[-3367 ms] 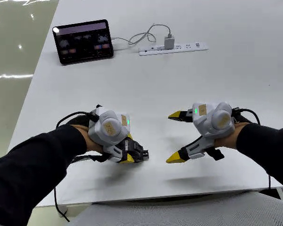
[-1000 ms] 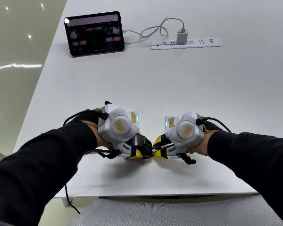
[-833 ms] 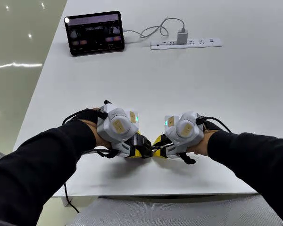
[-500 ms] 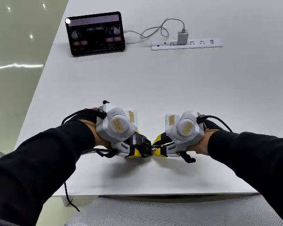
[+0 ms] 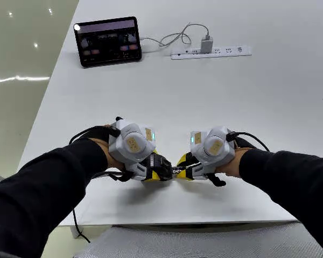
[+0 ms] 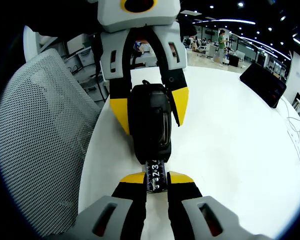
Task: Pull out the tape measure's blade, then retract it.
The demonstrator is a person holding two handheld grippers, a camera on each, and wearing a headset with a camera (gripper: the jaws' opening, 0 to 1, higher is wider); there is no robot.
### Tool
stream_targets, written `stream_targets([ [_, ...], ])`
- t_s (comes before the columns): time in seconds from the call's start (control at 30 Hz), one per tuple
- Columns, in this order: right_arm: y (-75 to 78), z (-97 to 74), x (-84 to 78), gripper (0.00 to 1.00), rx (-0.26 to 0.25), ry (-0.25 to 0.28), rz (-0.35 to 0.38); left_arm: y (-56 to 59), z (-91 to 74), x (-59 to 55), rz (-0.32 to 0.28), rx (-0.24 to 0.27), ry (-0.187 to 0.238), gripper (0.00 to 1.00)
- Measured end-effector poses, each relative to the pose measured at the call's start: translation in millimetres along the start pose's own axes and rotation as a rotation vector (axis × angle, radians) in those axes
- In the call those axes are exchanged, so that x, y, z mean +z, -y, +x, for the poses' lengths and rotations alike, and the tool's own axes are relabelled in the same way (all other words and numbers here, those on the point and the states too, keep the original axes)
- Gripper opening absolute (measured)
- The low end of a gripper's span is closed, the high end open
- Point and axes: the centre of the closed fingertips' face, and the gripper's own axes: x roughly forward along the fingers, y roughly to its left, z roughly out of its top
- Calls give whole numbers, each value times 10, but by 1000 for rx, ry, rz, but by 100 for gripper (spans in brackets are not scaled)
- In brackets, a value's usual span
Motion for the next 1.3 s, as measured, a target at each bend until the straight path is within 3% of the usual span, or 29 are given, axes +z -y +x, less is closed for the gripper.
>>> stream_targets([
  [1.3,47,-181,-146,11,-18,-22,-18,-4,-17,-9,-6,16,4,32],
])
